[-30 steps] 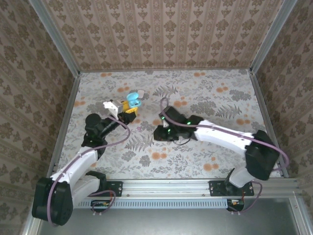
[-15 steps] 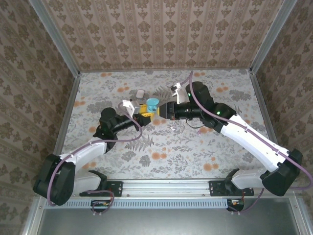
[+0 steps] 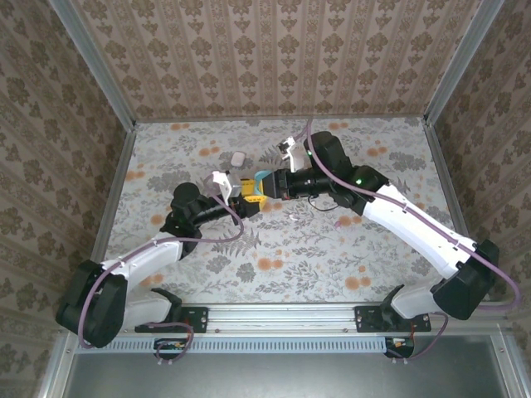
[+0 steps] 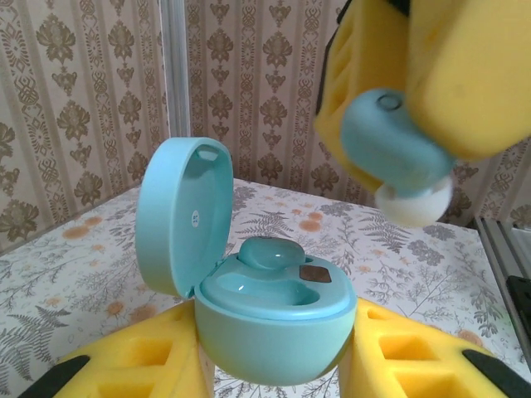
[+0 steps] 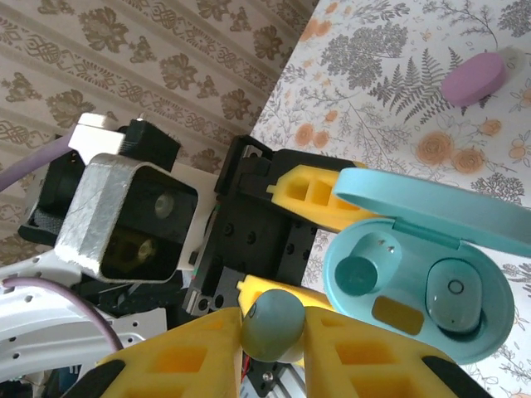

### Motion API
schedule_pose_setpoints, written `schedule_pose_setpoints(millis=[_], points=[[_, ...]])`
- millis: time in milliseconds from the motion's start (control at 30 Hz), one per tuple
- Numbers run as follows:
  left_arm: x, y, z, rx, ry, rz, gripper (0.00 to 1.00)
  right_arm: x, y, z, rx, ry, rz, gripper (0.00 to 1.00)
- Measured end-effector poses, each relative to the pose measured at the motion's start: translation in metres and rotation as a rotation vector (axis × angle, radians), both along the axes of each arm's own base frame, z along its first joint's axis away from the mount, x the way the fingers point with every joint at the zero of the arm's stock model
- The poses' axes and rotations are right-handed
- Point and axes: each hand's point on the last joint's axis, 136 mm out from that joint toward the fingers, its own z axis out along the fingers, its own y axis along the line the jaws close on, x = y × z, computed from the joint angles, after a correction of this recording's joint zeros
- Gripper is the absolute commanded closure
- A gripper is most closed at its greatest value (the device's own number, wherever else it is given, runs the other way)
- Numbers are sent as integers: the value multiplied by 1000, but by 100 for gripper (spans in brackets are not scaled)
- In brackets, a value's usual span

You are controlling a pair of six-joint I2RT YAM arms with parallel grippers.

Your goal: Insert the wireless bluetooth earbuds into the charging case

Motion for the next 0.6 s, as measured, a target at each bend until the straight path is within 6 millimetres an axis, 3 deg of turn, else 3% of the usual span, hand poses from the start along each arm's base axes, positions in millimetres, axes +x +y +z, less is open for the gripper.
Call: schedule_pose_setpoints(millis=[267, 600], points=[[-1, 0, 1, -1, -2, -5, 63, 5, 3, -18, -42, 31, 0, 75], [-1, 0, 1, -1, -2, -5, 63, 9, 3, -18, -51, 23, -12, 74]])
